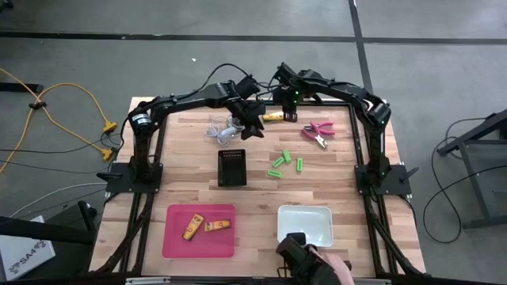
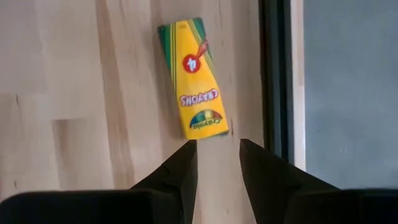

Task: Pick & Place School Supplies
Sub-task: Put the yellow crayon box into the pink bin

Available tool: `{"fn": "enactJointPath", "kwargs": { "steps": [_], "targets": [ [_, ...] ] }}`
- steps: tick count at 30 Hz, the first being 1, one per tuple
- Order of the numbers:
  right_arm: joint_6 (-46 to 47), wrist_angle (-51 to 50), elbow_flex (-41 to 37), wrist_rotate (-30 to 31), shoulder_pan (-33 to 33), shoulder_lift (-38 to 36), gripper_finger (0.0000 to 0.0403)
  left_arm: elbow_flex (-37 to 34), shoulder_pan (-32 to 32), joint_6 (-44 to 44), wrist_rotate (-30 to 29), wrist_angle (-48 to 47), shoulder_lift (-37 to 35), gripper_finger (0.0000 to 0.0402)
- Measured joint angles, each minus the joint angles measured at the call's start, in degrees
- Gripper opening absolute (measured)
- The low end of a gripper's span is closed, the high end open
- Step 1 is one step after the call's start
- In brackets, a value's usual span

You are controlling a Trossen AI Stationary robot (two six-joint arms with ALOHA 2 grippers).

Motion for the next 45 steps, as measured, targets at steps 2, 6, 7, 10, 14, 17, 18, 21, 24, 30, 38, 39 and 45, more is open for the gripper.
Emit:
{"fn": "enactJointPath", "kwargs": {
  "steps": [2, 6, 7, 10, 14, 17, 18, 21, 24, 30, 38, 39, 45],
  "targets": [
    [0.00, 0.27, 0.00, -1.39, -0.07, 0.28, 0.0109, 0.00, 0.02, -0.03, 1.68, -0.01, 0.00, 0.0198],
    [-0.19, 0.36, 0.00, -2.48, -0.32, 1.25, 0.0109, 0.00, 0.01, -0.03, 1.91, 0.02, 0.00, 0.0198],
    [-0.18, 0.35, 0.00, -2.75, -0.26, 1.46, 0.0109, 0.00, 0.02, -0.03, 1.91, 0.09, 0.00, 0.0198],
    [-0.18, 0.69, 0.00, -3.86, -0.26, 2.50, 0.0109, 0.00, -0.02, -0.03, 1.91, 0.25, 0.00, 0.0198],
    [-0.20, 1.03, 0.00, -3.91, 0.05, 3.76, 0.0109, 0.00, -0.02, -0.05, 1.91, 0.40, 0.00, 0.0198],
    [-0.20, 1.32, 0.00, -3.86, 0.02, 4.14, 0.0109, 0.00, -0.02, -0.03, 1.90, 0.40, 0.00, 0.0198],
    [-0.20, 1.42, 0.00, -3.81, -0.03, 4.15, 0.0109, 0.00, -0.02, -0.03, 1.91, 0.45, 0.00, 0.0198],
    [-0.19, 1.60, 0.00, -3.95, -0.19, 4.15, 0.0109, 0.00, -0.02, -0.05, 1.89, 0.43, 0.00, 0.0198],
    [-0.02, 1.46, 0.00, -4.43, -0.63, 4.15, 0.0109, 0.00, -0.02, -0.08, 1.89, 0.43, 0.00, 0.0198],
    [1.24, 1.45, 0.00, -5.95, -0.81, 4.15, 0.0109, 0.00, -0.02, -0.14, 1.89, 0.43, 0.00, 0.0198],
    [1.40, 1.16, 0.00, 0.76, 0.51, 4.15, 0.0109, 0.00, -0.02, -0.10, 3.25, 0.43, 0.00, 0.0198],
    [1.36, 1.04, 0.00, 1.83, 0.71, 4.15, 0.0109, 0.00, -0.02, -0.10, 3.27, 0.43, 0.00, 0.0198],
    [-0.17, 1.13, 0.00, 2.97, 2.07, 4.15, 0.0109, 0.00, -0.10, -0.14, 3.57, 0.43, 0.00, 0.0198]
  ]
}}
